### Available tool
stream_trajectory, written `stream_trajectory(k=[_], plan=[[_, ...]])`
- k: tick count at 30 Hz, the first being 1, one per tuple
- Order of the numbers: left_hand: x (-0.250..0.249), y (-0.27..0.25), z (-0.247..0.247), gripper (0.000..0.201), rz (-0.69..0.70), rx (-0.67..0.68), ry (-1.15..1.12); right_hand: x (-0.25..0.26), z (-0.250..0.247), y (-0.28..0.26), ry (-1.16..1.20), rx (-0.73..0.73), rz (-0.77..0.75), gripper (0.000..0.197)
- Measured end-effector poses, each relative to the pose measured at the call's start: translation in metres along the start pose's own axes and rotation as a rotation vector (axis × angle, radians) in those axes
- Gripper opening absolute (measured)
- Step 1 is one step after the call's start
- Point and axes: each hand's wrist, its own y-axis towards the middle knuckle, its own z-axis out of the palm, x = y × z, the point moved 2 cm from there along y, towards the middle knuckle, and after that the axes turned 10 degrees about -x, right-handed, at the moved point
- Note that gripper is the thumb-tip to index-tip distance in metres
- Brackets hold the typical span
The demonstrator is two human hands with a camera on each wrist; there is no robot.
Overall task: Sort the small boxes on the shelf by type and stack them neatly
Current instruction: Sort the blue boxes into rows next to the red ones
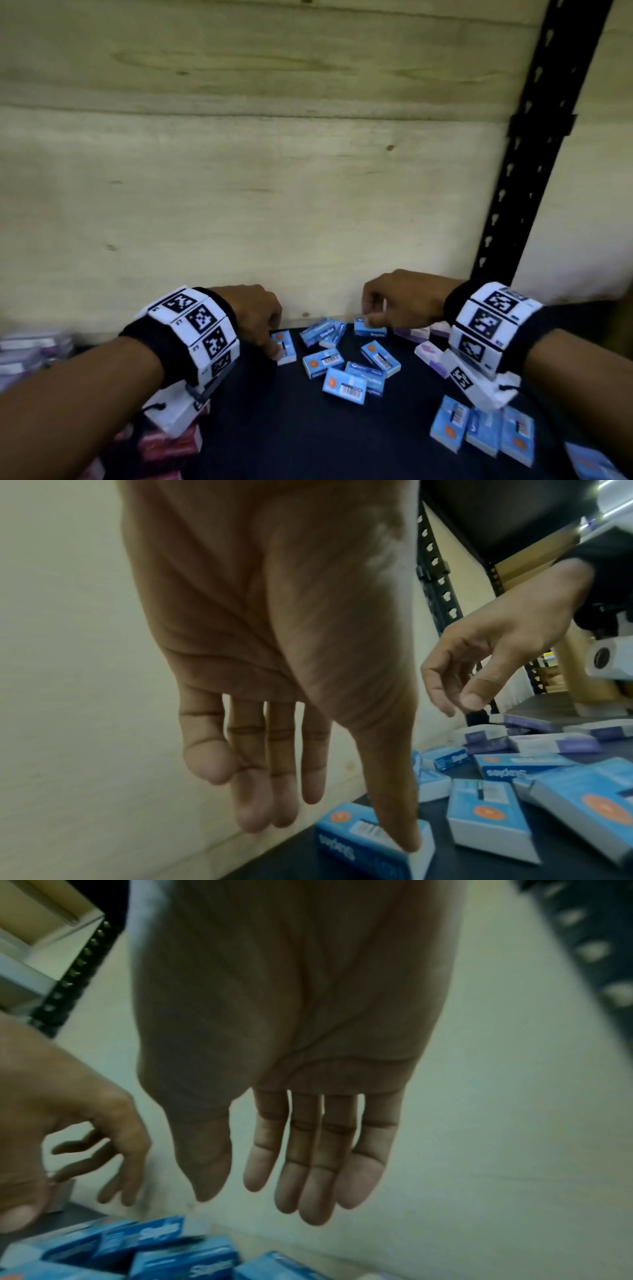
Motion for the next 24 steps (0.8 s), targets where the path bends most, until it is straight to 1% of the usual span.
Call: stream_trajectory(k=[3,8,10,14,17,21,24], plan=[[0.0,0.004,0.005,0.063,0.027,0.009,-0.042,0.024,0.009,0.019,0.021,0.015,-0.101,0.03],[-0.004,0.004,0.006,0.057,0.064,-0.001,-0.044,0.049,0.02,0.04,-0.058,0.039,-0.192,0.045],[-0.004,0.003,0.005,0.06,0.075,0.009,-0.04,0.052,0.021,0.044,-0.051,0.036,-0.195,0.044],[-0.005,0.001,0.005,0.069,0.079,0.032,-0.034,0.051,0.025,0.049,-0.108,0.036,-0.177,0.034],[-0.008,-0.002,0.008,0.074,0.051,0.026,-0.047,0.048,0.029,0.05,-0.141,0.057,-0.143,0.037],[-0.014,-0.004,0.01,0.066,0.031,0.03,-0.039,0.047,0.03,0.047,-0.161,0.059,-0.116,0.039],[-0.017,-0.007,0.006,0.062,0.048,0.044,-0.013,0.047,0.03,0.043,-0.169,0.05,-0.115,0.039]])
